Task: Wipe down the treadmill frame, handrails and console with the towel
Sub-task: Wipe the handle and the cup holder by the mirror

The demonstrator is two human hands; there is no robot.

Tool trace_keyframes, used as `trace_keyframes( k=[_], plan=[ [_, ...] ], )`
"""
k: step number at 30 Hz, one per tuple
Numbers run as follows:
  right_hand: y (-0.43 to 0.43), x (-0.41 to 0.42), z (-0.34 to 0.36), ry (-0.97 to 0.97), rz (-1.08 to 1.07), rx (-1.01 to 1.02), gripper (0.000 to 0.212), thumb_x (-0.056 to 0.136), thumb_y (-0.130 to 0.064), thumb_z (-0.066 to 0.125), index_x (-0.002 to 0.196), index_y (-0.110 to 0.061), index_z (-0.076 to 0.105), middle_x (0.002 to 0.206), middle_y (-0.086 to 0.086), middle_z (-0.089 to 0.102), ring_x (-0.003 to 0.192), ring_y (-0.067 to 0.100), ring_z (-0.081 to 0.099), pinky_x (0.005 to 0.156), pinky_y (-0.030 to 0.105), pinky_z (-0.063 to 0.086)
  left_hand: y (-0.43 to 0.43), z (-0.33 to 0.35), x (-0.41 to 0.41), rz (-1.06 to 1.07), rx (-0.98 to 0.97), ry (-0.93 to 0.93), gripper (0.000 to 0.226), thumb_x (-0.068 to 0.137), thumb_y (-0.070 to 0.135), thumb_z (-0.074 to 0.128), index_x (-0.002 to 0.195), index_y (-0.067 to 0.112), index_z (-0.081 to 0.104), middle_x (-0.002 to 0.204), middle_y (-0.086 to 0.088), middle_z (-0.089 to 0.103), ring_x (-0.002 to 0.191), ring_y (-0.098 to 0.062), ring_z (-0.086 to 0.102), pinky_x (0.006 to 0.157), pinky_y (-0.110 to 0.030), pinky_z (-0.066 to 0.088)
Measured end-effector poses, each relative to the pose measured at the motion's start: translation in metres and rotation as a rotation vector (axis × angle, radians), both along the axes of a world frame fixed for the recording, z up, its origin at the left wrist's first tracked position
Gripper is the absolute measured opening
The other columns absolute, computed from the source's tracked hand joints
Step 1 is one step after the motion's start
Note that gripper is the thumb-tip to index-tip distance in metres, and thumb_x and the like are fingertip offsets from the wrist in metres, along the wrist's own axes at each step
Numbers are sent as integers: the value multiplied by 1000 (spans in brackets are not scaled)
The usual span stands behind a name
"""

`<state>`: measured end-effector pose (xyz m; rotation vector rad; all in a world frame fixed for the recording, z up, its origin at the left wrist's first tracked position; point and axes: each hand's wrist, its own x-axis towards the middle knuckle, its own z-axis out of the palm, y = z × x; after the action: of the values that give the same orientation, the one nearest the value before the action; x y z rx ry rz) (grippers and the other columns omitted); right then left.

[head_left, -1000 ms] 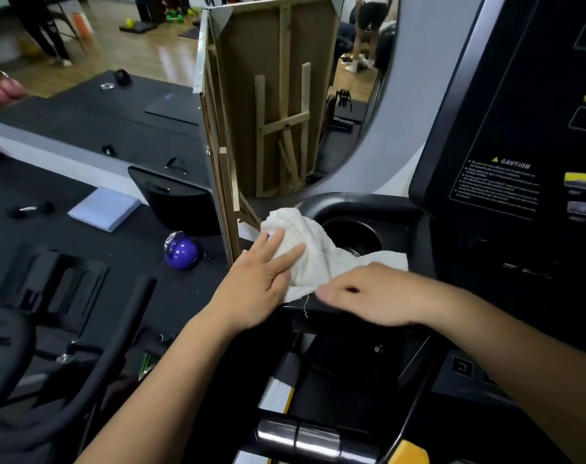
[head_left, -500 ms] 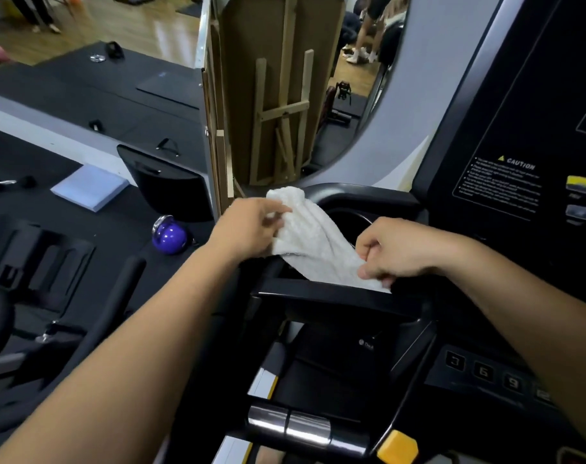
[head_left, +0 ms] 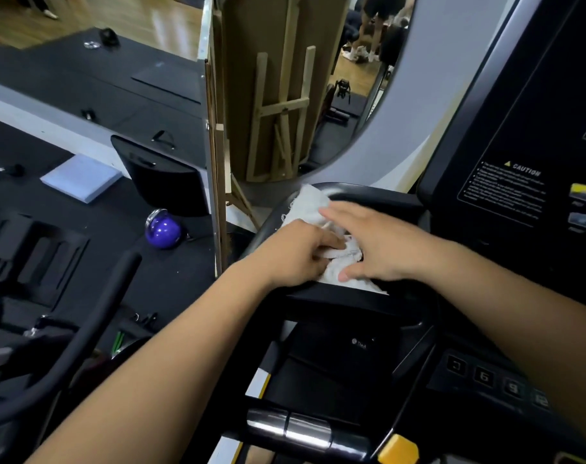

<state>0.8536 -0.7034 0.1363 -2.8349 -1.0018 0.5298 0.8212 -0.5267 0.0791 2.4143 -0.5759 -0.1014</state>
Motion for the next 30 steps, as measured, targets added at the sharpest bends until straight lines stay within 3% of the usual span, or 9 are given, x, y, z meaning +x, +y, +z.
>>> trace_keyframes(
  k=[3, 6, 10, 13, 18, 20, 23, 26, 30],
  plan=[
    [-8, 5, -15, 31, -9, -29, 84, 67, -55, 77, 137, -34, 35, 123, -8, 53, 113, 18, 52, 94, 38, 46, 27, -4, -4, 141, -186, -89, 42, 84, 21, 72, 125, 18, 67, 125, 4, 67, 113, -13, 61, 101, -31, 45],
    [-14, 9, -13, 50, 15, -53, 60, 68, -49, 78, 111, -30, 40, 88, -18, 47, 87, 16, 51, 78, 35, 47, 45, -15, -12, 327, -154, -69, 48, 94, 30, 64, 140, 18, 54, 148, 1, 50, 137, -11, 42, 115, -26, 29],
    [2, 19, -17, 43, 84, -156, 76, 60, -58, 74, 122, -37, 34, 100, -14, 48, 90, 16, 54, 78, 40, 51, 40, -23, -17, 349, -261, -52, 31, 103, 20, 47, 130, 11, 58, 130, -2, 61, 118, -7, 51, 95, 1, 25],
    [18, 18, -23, -99, 166, -182, 56, 54, -63, 66, 95, -37, 38, 89, -11, 52, 79, 17, 56, 70, 40, 51, 43, -20, -13, 481, -349, -15, 36, 105, 21, 42, 137, 13, 56, 136, 6, 58, 120, 2, 47, 94, 5, 23],
    [40, 4, -27, -332, 319, -181, 44, 72, -68, 55, 92, -29, 47, 84, -12, 43, 71, 19, 46, 58, 34, 33, 43, -23, -14, 477, -416, 5, 38, 107, 25, 38, 137, 14, 57, 139, 4, 57, 128, -5, 48, 105, -10, 30],
    [40, -3, -29, -311, 267, -145, 39, 77, -67, 55, 86, -31, 44, 80, -11, 39, 69, 19, 41, 59, 33, 28, 46, -25, -16, 491, -454, 25, 40, 106, 30, 36, 135, 17, 59, 136, 7, 59, 124, -2, 51, 105, -15, 34],
    [26, -6, -29, -155, 137, -81, 29, 78, -60, 56, 73, -33, 47, 70, -11, 43, 70, 18, 51, 60, 31, 35, 50, -29, -20, 486, -469, 51, 47, 102, 41, 30, 134, 22, 60, 134, 12, 59, 121, 3, 52, 108, -20, 36],
    [2, 0, -13, -51, 100, -268, 25, 74, -58, 59, 79, -33, 58, 69, -11, 53, 67, 16, 53, 57, 28, 41, 51, -32, -21, 480, -436, 54, 51, 101, 44, 28, 135, 21, 59, 137, 9, 58, 130, -6, 49, 112, -29, 34],
    [-19, 2, 3, -173, 273, -542, 30, 76, -57, 55, 88, -30, 58, 74, -11, 55, 65, 17, 53, 60, 28, 44, 49, -30, -22, 499, -431, 59, 50, 101, 43, 29, 133, 21, 60, 136, 10, 58, 128, -3, 48, 105, -17, 31]
  ],
)
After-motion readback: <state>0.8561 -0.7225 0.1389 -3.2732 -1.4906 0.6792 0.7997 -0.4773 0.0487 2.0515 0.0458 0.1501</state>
